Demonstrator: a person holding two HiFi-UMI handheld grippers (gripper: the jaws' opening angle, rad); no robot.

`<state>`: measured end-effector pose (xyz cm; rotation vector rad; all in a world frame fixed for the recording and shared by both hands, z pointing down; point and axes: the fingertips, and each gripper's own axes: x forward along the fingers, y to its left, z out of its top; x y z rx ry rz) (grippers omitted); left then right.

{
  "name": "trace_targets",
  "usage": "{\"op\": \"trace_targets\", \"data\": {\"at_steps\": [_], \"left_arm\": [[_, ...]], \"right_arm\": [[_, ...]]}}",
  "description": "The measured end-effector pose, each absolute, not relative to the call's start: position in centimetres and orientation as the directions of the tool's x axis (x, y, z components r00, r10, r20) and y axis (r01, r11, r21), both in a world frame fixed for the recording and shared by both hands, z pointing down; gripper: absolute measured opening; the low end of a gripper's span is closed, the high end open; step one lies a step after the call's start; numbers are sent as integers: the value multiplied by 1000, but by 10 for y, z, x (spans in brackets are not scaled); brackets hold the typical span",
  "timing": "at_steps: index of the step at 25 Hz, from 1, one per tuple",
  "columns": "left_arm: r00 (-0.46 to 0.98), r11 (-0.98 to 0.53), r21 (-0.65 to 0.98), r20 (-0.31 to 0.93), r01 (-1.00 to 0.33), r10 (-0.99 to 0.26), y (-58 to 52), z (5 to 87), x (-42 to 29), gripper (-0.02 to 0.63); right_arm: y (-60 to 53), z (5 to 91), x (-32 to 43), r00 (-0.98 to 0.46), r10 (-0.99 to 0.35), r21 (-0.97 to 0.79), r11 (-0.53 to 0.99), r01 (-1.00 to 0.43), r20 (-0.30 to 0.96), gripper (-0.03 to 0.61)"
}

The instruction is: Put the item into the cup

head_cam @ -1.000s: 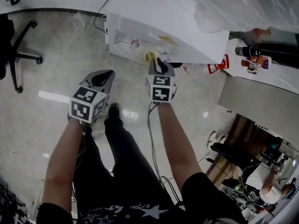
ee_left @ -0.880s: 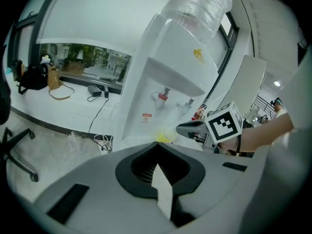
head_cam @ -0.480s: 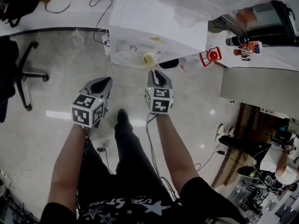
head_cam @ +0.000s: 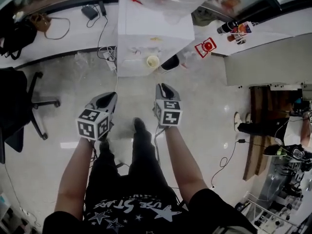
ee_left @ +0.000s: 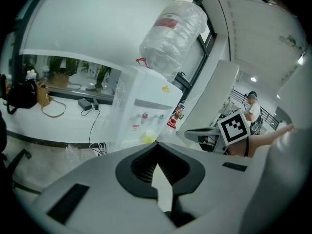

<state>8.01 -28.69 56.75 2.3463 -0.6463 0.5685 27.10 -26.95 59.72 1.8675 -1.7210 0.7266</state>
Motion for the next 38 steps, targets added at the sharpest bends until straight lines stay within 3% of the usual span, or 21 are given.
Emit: {"op": "trace_targets", "data": {"at_steps": [11,13,17,27,38], "left_arm": [[853,-778,444,474,-445,-218,-253,490,10,3],[868,-800,439,457,-409,-194,-242,480,0,3],[885,-826,435,441,-359,-153,-224,470,-3,3],[876,-844,421,469,-333,-112,-173,467,2,3],[886,-834,403,419,-376,-197,-85,433,-25,3]], "right_arm": [[-200,512,196,164,-776,-36,-234,-972,609,50],[-182,499,180,192,-776,-44,-272,-961,601,3],[-151,485,162,233,-769,-64,-334,-940,595,3],[-106,471,132,134,-804,-128,-253,-959,579,0],[-7,437,85,72,-860,-186,-190,-964,504,0]]}}
